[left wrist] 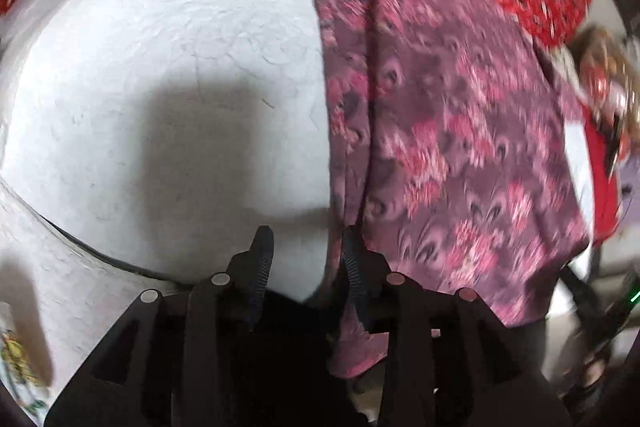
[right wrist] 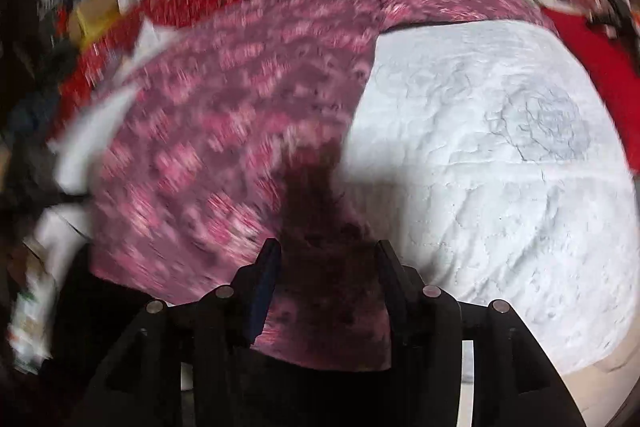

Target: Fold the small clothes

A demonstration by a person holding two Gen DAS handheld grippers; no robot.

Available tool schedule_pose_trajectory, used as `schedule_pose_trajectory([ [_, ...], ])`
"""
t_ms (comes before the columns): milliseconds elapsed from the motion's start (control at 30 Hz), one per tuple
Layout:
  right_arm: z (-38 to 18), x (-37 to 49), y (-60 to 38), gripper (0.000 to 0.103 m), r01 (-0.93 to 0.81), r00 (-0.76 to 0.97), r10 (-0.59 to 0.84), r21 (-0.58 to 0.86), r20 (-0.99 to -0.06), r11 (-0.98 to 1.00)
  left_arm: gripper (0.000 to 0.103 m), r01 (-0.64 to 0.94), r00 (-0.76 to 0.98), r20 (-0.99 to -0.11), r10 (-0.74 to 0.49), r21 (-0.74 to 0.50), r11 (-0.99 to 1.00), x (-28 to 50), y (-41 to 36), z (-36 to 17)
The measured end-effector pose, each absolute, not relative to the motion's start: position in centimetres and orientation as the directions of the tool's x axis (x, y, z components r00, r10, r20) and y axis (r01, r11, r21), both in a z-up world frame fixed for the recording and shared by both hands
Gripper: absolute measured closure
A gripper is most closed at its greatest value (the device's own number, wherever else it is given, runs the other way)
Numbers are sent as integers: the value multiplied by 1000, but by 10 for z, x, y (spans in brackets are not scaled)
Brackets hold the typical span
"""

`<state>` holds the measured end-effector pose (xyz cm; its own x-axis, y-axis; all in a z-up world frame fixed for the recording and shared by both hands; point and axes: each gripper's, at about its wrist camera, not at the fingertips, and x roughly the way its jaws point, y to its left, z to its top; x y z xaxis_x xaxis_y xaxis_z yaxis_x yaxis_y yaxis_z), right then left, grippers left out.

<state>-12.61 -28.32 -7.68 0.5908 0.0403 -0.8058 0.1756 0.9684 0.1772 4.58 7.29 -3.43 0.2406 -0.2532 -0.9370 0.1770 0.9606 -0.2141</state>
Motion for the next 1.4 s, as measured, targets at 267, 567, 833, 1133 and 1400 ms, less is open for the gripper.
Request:
schedule_pose_trajectory([
  [267, -69, -141, -299, 102, 130, 652, 174, 336, -738, 933, 69, 151, 222, -931, -289, -260, 954, 48, 88, -38],
  [567, -68, -184, -406, 102, 395, 696, 103, 498, -711, 772, 65, 171, 170, -951, -258, -229, 958, 49, 76, -56],
  [833, -77, -160, -330, 44, 225, 654, 129, 354, -746, 908, 65, 151, 153, -946, -287, -265, 952, 47, 83, -52],
  [1133, -73, -145, -294, 100, 59, 634, 197, 300, -748, 952, 59, 117, 154, -933, -324, -308, 944, 47, 92, -43],
  [1400, -65, -194, -420, 100, 364, 753, 97, 535, -650, 762, 56, 136, 128, -945, -300, -283, 949, 50, 70, -54],
])
